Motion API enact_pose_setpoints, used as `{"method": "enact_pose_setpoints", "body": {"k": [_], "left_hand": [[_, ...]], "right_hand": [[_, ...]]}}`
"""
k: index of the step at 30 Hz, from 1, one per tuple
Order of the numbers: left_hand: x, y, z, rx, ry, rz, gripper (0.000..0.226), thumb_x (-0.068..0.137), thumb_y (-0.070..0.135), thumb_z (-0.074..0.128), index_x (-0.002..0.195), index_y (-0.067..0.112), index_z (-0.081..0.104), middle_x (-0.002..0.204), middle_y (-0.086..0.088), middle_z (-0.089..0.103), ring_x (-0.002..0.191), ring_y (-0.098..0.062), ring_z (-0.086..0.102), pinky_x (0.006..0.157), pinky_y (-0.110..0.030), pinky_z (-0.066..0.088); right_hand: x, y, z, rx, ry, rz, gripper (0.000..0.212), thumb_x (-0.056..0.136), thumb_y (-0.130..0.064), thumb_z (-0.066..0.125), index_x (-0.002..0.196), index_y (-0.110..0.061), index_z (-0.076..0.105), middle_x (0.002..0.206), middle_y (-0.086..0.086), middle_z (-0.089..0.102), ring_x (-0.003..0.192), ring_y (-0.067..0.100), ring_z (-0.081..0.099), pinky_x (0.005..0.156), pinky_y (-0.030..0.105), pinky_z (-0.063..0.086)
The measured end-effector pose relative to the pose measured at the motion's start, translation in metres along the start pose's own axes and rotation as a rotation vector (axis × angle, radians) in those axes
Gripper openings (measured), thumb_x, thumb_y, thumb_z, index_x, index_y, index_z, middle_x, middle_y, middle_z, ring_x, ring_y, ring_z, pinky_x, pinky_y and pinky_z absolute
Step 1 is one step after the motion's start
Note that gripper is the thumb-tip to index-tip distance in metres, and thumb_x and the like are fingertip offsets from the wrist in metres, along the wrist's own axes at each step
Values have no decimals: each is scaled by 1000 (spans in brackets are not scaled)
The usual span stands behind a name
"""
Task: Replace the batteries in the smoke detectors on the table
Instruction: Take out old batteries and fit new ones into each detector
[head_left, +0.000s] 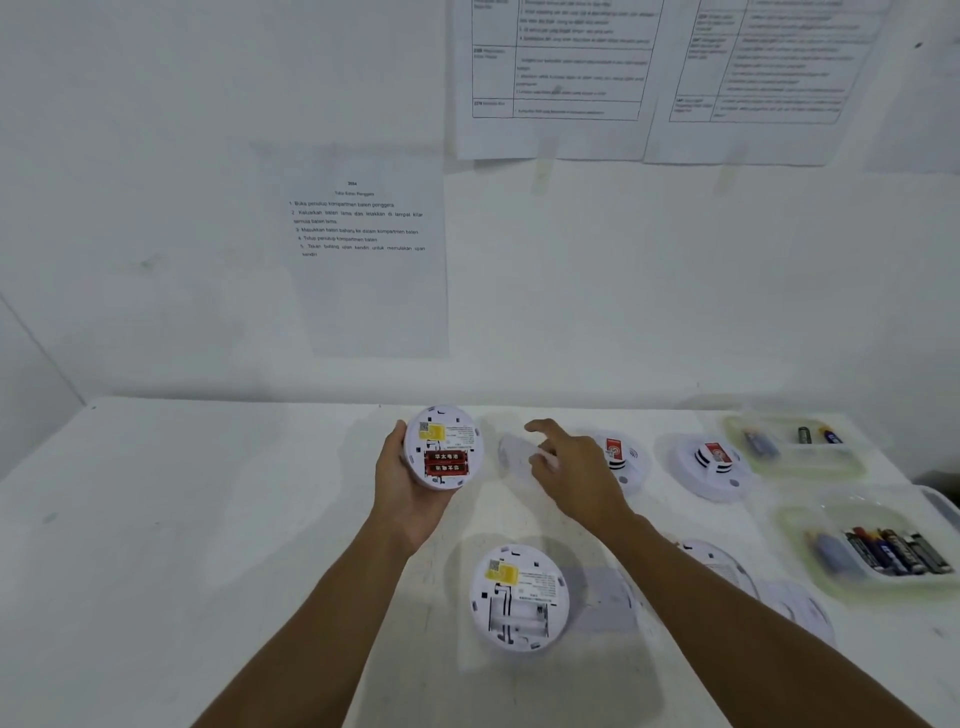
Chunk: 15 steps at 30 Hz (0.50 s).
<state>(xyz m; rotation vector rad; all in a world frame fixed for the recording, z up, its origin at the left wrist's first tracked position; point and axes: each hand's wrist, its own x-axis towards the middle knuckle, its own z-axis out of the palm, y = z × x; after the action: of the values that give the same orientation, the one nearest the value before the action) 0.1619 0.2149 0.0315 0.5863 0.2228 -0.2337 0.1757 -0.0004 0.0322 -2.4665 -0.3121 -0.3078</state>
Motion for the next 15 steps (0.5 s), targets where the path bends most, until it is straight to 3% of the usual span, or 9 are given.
{"method": "enact_pose_setpoints", "body": {"k": [4,9,12,15], "left_hand": [[-1,-1,1,3,-11,1,53,100,46,36,136,13,54,135,-18,59,127,-35,52,105,-48,43],[-2,-11,15,-27,-63,-19,53,100,47,35,134,13,56,134,-19,59,119,-34,56,97,-49,50],[-6,-19,26,-15,-97,-30,56,100,49,32,135,11,55,135,-20,58,125,-37,53,105,-52,43],[-11,-24,33,23,-99,-3,54,102,47,28,126,12,61,122,-17,67,109,-33,63,94,-45,47]], "right_hand": [[-4,-16,-10,485,73,193,35,86,-12,70,117,-22,59,79,4,70,63,19,65,61,34,59],[-9,-49,-25,808,75,232,37,83,-10,73,113,-27,60,97,3,69,76,19,71,60,30,58],[-12,-68,-22,811,114,205,28,82,-17,75,106,-24,63,95,-2,70,78,20,71,57,24,54],[-16,-76,-9,532,210,123,15,84,-24,73,97,-26,67,94,-8,70,83,10,65,67,21,49]]}}
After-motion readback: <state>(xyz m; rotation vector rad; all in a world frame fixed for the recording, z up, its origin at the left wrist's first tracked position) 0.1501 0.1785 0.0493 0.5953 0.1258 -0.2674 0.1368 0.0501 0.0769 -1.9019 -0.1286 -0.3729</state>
